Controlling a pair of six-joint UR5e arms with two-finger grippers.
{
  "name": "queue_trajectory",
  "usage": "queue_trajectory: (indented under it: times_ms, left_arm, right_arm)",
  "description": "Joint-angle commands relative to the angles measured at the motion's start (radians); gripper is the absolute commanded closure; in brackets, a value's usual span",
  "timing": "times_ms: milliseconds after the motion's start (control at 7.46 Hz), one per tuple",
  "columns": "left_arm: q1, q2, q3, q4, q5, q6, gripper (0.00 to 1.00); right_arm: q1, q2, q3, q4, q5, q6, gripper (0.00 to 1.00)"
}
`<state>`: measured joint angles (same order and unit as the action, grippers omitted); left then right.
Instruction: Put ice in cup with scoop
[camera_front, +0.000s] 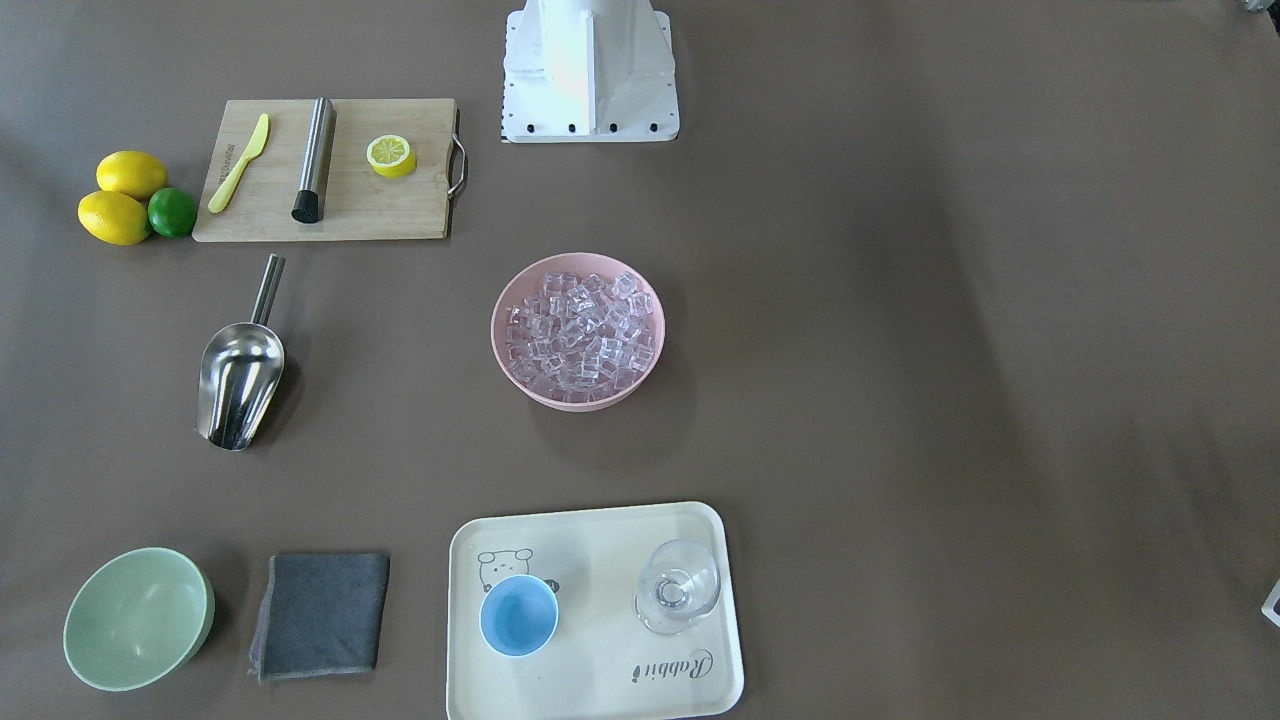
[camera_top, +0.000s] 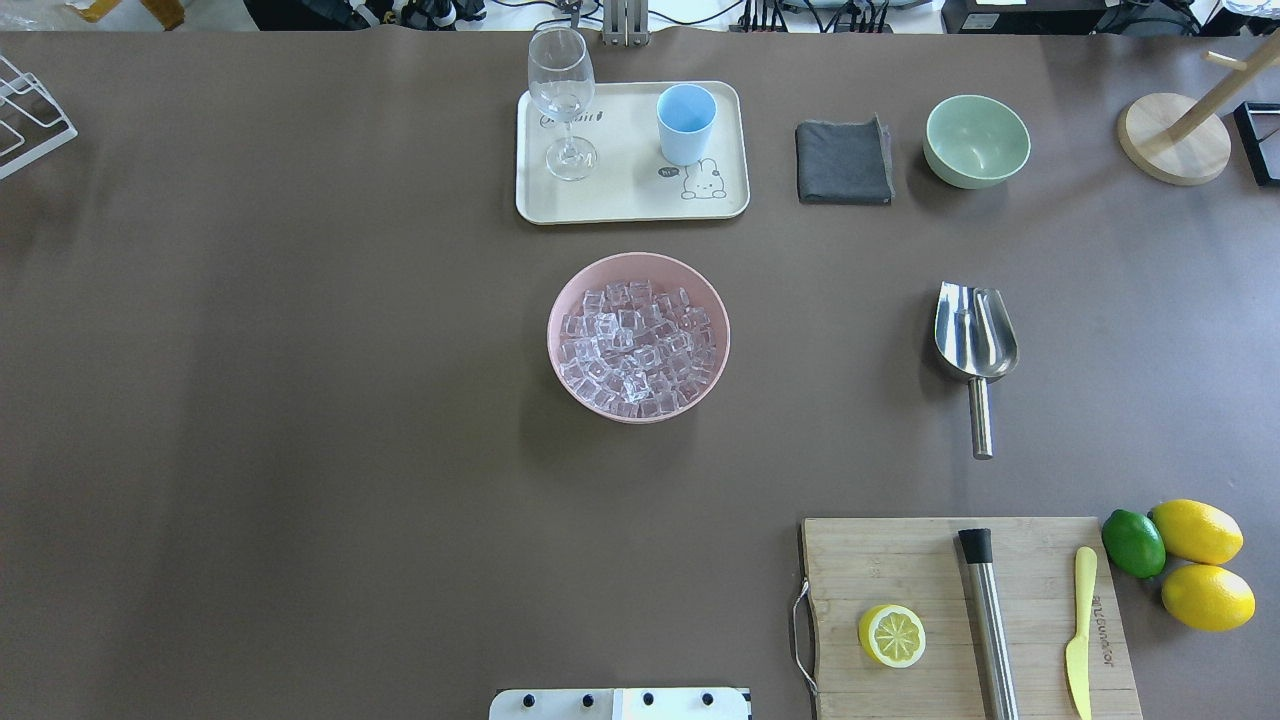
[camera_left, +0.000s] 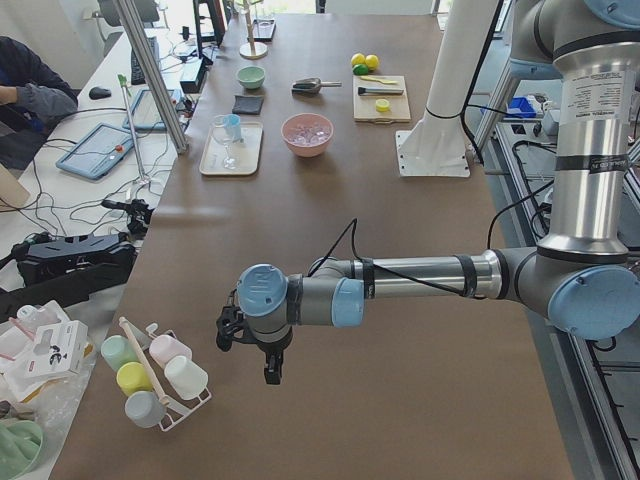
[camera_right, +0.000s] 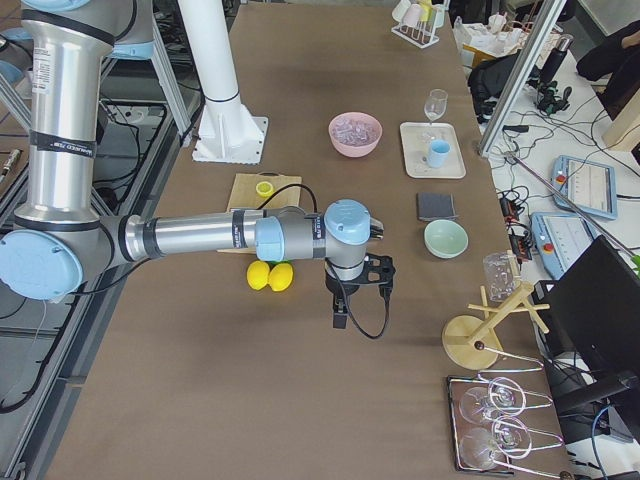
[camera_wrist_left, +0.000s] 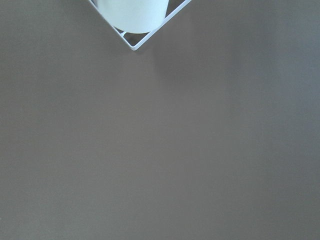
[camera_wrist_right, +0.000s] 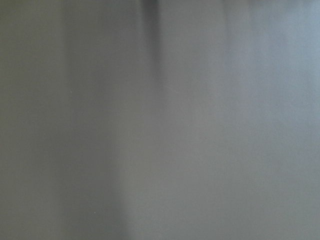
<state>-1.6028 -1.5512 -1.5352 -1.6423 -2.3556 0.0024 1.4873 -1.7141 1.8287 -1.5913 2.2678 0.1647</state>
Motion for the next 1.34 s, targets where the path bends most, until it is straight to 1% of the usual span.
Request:
queue_trajectory:
  times_ms: [0,134,268,402,536,670,804,939,1073,1207]
  left_arm:
    - [0.021,0.0,-0.086,-0.002,-0.005,-0.001,0.03]
    - [0.074,0.0,-0.133,-0.001,-0.008,-0.001,0.03]
    - [0.11,-0.001,-0.179,-0.004,-0.057,-0.001,0.03]
    - [0.145,-0.004,-0.19,-0.01,-0.086,0.005,0.03]
    - [0.221,-0.015,-0.23,-0.063,-0.094,0.004,0.03]
    - [0.319,-0.017,-0.235,-0.171,-0.091,-0.004,0.03]
    - [0.402,-0.029,-0.232,-0.302,-0.079,-0.004,0.03]
    - [0.476,-0.074,-0.227,-0.373,-0.021,-0.004,0.03]
    - [0.548,-0.134,-0.235,-0.384,0.077,-0.028,0.03]
    - [0.62,-0.186,-0.227,-0.392,0.093,-0.11,0.03]
  right_arm:
    - [0.001,-0.016,0.033,-0.004,0.001,0.004,0.0]
    - [-0.001,-0.012,0.038,-0.001,0.002,0.036,0.0]
    - [-0.01,0.001,0.063,-0.001,0.06,0.105,0.0]
    - [-0.045,0.002,0.078,0.008,0.103,0.212,0.0]
    - [-0.086,0.034,0.08,0.019,0.105,0.237,0.0]
    - [-0.132,0.05,0.083,0.043,0.107,0.286,0.0]
    - [-0.207,0.059,0.077,0.136,0.102,0.424,0.0]
    - [-0.285,0.083,0.081,0.215,0.095,0.593,0.0]
    - [-0.361,0.115,0.087,0.241,0.092,0.716,0.0]
    - [-0.452,0.123,0.128,0.24,0.043,0.783,0.0]
